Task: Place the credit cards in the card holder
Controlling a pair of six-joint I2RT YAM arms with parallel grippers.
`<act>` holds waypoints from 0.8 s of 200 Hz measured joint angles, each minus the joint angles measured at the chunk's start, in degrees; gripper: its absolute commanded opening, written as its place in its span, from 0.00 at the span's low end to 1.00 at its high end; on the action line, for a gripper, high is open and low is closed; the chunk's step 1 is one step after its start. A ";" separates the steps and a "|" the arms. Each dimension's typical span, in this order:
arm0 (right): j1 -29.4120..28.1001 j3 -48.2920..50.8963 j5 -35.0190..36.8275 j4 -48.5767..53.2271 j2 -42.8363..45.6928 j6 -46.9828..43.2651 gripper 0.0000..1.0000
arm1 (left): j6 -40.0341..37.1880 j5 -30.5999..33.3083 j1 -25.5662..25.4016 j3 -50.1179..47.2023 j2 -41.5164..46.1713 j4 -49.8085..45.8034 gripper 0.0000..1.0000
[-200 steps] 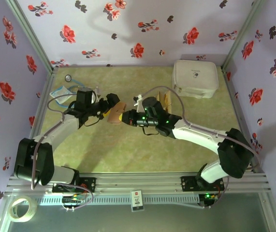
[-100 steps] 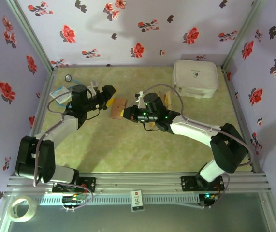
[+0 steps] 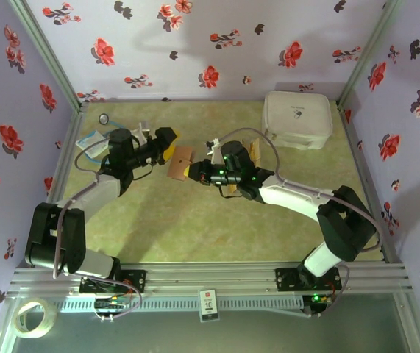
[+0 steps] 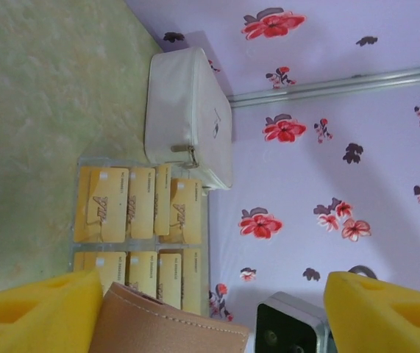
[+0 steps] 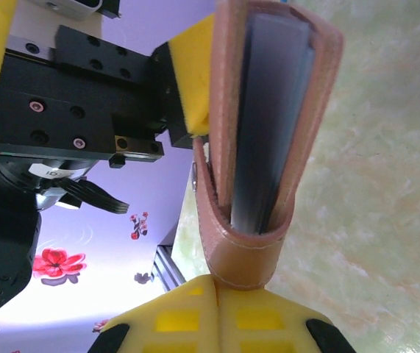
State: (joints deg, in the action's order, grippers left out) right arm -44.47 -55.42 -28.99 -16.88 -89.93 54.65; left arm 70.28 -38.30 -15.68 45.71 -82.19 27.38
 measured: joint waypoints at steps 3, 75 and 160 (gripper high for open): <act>0.02 -0.02 -0.07 -0.02 0.00 0.00 0.00 | -0.26 -0.04 0.02 -0.04 0.00 0.00 0.84; 0.39 -1.79 -1.99 -1.44 -0.02 1.49 0.00 | -1.88 -3.08 1.31 -1.90 -2.49 -0.02 0.87; 0.79 -2.25 -3.02 -7.26 -5.25 4.55 0.00 | 2.27 -6.78 1.81 -1.90 -3.17 8.74 0.66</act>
State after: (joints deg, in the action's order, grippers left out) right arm -43.68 -57.67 -32.01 -24.14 -95.18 59.20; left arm 72.55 -45.08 -13.87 43.81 -85.36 36.12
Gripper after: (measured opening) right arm 0.040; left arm 0.701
